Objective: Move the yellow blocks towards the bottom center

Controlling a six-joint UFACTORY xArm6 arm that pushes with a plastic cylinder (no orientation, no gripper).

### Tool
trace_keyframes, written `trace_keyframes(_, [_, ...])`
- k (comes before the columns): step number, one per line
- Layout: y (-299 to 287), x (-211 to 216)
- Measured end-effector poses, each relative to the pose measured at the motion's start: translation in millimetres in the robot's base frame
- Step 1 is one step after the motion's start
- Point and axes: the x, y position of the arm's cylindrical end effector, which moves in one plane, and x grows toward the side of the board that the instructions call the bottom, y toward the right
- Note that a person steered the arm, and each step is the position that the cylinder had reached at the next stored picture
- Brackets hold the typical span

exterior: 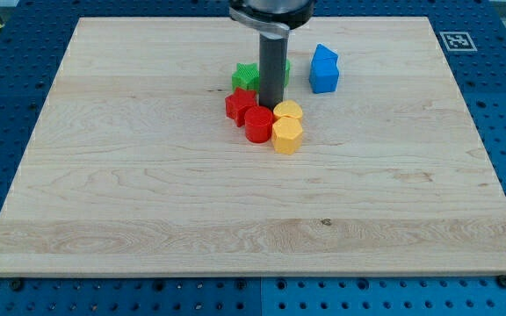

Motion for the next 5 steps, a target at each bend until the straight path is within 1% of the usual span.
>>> trace_keyframes(3, [3,33])
trace_keyframes(4, [3,11])
trace_keyframes(5, [9,-2])
